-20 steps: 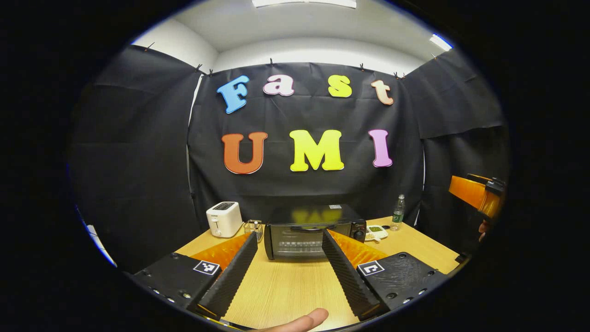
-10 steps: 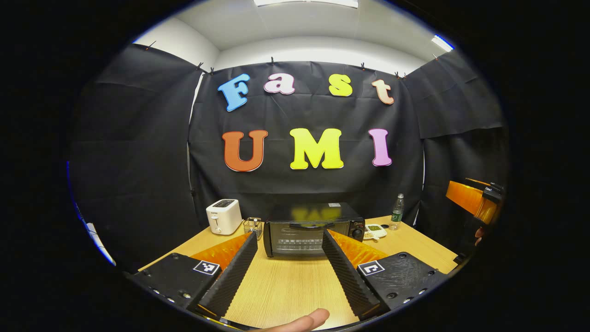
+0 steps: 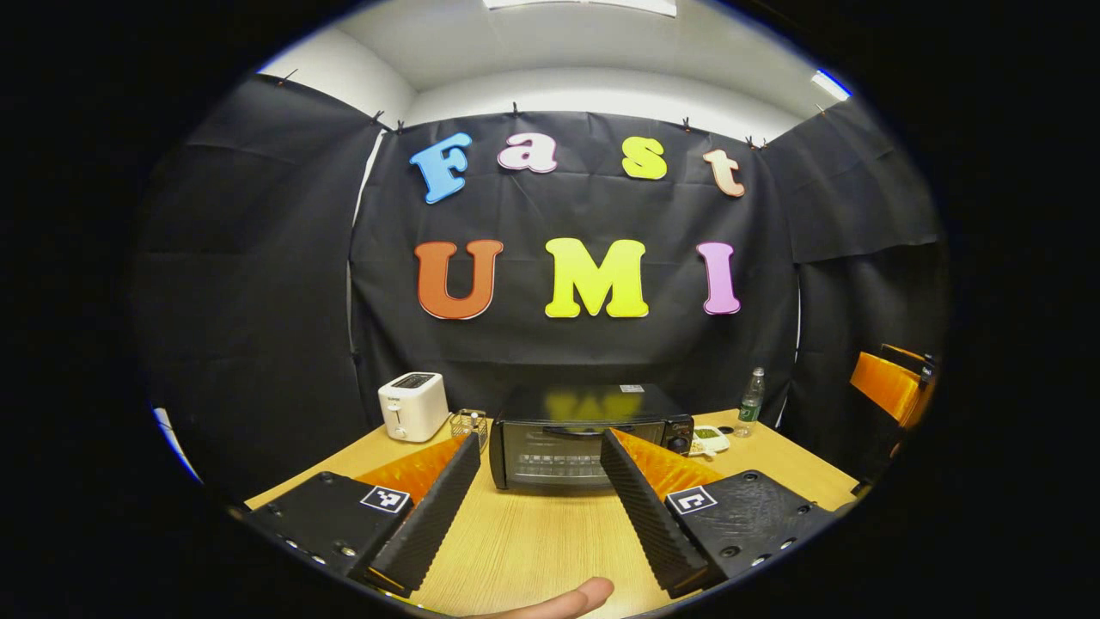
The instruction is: Open the electric oven with the left hand, put the food in, and close the electric oven.
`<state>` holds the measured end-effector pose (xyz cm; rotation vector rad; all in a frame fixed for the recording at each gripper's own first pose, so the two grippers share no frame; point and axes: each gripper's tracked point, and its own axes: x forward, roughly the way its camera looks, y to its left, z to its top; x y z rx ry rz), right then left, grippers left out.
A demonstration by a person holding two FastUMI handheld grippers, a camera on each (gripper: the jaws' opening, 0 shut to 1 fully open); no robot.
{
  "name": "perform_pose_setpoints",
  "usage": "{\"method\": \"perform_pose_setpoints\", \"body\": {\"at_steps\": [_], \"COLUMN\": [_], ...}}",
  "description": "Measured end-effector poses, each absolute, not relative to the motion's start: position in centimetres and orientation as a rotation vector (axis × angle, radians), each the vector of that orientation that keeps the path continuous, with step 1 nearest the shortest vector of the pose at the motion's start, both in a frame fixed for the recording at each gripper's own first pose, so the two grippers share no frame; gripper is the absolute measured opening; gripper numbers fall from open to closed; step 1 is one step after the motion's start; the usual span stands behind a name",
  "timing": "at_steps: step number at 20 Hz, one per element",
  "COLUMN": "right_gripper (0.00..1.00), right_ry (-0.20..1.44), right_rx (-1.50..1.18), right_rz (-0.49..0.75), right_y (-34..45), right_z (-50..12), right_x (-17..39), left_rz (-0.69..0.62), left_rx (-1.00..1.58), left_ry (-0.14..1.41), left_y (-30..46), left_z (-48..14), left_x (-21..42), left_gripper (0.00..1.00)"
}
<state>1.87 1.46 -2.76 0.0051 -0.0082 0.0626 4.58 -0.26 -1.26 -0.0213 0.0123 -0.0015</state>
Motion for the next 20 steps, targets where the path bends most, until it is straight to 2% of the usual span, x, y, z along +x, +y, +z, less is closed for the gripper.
{"method": "perform_pose_setpoints", "body": {"at_steps": [4, 8, 14, 20], "right_gripper": [1.00, 0.99, 0.99, 0.99], "right_ry": [-0.013, -0.007, 0.020, -0.027], "right_rx": [0.009, 0.015, 0.066, 0.067], "right_rz": [0.066, 0.013, -0.035, -0.024], "right_y": [0.6, -2.7, -7.1, -8.2], "right_z": [-3.4, -4.5, -6.6, -6.3], "right_x": [3.7, 5.4, 7.0, 6.8], "left_rz": [-0.016, -0.031, -0.075, -0.086], "left_rx": [-0.035, -0.047, -0.034, -0.038], "left_ry": [0.053, 0.140, 0.167, 0.313], "left_y": [-0.3, -1.1, -4.4, -6.2], "left_z": [-2.6, -4.7, -6.3, -10.5], "left_x": [10.2, 16.1, 24.5, 27.2], "left_gripper": [0.93, 0.93, 0.93, 0.93]}}
